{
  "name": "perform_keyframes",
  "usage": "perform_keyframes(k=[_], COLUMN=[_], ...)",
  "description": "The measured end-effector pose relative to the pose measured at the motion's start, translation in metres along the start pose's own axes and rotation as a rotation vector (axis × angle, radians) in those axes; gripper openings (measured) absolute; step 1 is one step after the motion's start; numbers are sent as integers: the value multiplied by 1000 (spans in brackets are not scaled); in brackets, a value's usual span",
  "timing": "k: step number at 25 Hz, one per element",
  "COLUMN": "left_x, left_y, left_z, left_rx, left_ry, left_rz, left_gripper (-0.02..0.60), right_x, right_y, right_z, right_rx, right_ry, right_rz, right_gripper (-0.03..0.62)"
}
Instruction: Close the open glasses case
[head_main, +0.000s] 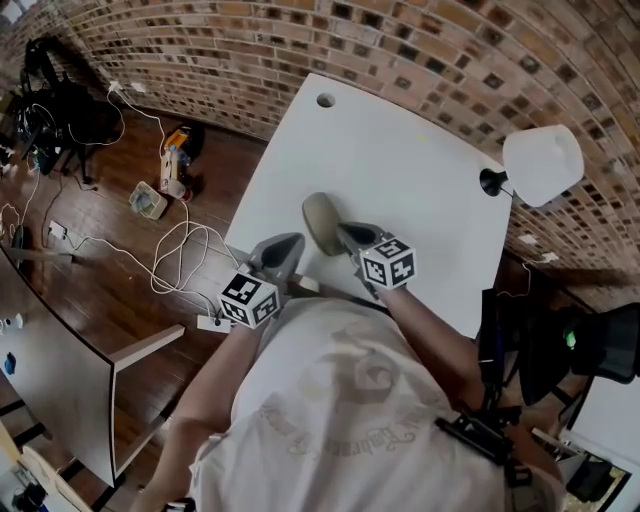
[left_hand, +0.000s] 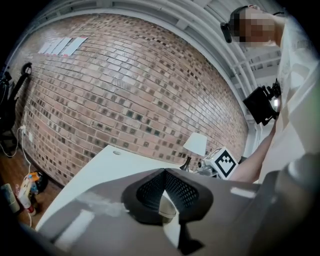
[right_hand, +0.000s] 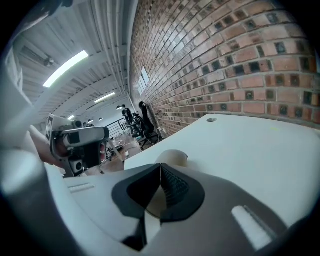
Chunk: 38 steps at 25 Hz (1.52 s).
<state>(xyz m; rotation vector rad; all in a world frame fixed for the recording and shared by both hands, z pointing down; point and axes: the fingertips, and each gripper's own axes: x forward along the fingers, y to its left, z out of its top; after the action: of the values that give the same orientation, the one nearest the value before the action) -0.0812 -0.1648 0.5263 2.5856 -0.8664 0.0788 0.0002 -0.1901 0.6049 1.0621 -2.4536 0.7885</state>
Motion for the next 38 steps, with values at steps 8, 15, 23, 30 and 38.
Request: perform_keyframes(k=[8,15,23,30,38], left_x=[1,-18,-56,-90,-91], left_y=[-36,-89,-137,-170,-221], left_z=[-22,-48,-55,-62,-88], left_rx=[34,34,62,74,68], left_ry=[1,-2,-35,-34,-7], left_rz=[17,36,107,136,110], left_gripper=[5,5,5,5,5], right_x=[-47,-97,-170,-207,-252], right_y=[12,38,63,86,107], right_z=[-13,-47,-72,-81,-100], right_rx=[9,-12,-8,-41,-51], right_ry=[-115,-140,-201,-224,-260], right_rz=[51,87,97,110,146], right_gripper=[8,8,8,8,8])
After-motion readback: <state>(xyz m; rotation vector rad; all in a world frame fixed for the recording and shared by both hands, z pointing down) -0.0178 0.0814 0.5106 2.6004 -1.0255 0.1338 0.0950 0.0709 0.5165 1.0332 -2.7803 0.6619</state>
